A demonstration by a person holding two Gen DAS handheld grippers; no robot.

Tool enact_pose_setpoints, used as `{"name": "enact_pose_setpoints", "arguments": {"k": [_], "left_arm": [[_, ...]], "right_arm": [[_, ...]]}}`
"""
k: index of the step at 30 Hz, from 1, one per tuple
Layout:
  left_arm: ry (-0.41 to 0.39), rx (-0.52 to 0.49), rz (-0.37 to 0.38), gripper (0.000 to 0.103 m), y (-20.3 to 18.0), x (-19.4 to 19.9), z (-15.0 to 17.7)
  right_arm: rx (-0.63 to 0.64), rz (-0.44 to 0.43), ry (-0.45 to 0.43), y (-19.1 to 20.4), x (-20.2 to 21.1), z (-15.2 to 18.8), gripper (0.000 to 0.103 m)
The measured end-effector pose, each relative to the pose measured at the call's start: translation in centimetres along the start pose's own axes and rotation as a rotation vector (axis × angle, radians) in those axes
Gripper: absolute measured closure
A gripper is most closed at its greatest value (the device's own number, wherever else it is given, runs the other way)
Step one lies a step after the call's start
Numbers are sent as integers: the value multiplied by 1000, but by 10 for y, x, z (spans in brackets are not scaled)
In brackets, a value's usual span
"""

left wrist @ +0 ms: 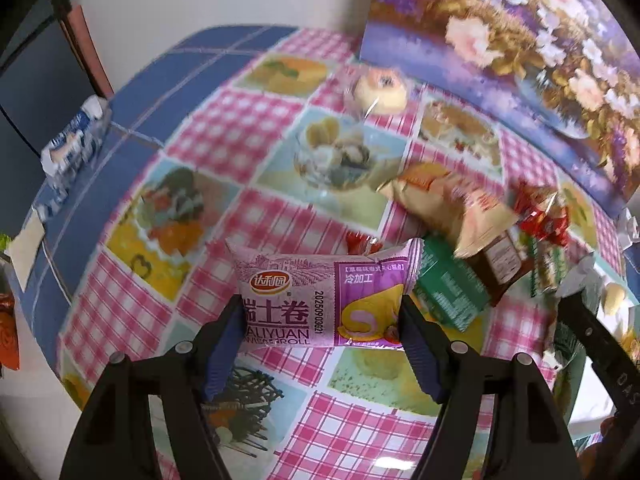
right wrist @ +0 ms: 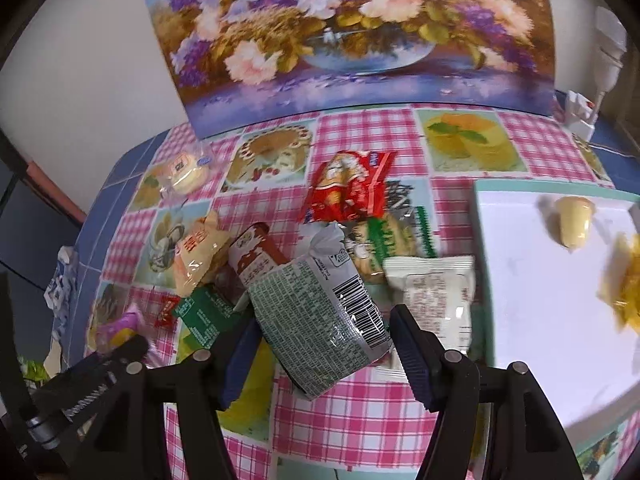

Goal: Organize snacks
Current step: 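Carry the pink roll pack and green-white bag into the tray and release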

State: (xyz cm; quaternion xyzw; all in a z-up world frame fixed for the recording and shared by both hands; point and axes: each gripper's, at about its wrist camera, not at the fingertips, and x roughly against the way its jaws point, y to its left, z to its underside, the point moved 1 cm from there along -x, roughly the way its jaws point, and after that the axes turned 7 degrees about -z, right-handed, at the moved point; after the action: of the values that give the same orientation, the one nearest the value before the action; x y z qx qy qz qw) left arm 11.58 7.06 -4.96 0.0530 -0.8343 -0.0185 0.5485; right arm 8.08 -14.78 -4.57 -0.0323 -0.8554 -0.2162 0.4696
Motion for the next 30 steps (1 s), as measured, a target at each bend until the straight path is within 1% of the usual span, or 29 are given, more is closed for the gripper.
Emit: {"name": "enact_pose_setpoints", "arguments": {"k": [5, 9, 12, 14, 23, 30], "left_arm": [[-60, -19, 19, 28, -12, 21, -4], [-96, -48, 58, 28, -29, 36, -6], [-119, -86, 94, 28, -48, 48, -4], [-130, -114, 120, 28, -63, 54, -2], [-177, -251, 206, 28, -130, 83, 15], [-188, -403, 279, 28, -194, 98, 40]], "right_arm": [[-52, 32, -4, -17, 13, -1, 35], [-105, 68, -12, -37, 28, -1, 35], [-144, 117, -23, -55, 40, -2, 35], [-171, 149, -32, -68, 50, -1, 35], [-319, 228, -90, -135, 97, 3, 35], [-418, 302, -114, -179, 123, 11, 35]]}}
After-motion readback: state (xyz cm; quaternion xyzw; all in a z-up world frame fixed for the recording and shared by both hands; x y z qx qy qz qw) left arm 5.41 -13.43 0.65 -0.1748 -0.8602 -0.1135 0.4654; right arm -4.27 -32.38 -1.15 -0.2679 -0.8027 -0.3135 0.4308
